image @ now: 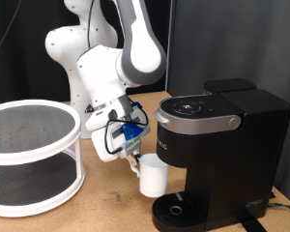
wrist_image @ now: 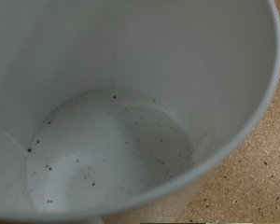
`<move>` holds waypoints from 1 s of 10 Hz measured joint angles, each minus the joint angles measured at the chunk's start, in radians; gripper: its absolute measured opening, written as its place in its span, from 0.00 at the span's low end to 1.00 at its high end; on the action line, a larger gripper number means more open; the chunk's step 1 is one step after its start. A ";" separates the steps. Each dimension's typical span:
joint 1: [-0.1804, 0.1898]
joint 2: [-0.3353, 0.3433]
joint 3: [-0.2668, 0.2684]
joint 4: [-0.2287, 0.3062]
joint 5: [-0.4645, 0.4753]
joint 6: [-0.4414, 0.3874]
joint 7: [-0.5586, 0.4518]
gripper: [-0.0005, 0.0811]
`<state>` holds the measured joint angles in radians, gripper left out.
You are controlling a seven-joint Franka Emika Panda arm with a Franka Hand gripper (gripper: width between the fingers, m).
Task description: Make a cup of coffee with the keurig machine
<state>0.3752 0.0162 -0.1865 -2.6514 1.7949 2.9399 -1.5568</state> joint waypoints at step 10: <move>0.000 0.108 0.033 0.121 0.040 -0.002 0.017 0.09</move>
<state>0.3752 0.1240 -0.1531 -2.5302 1.8348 2.9375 -1.5398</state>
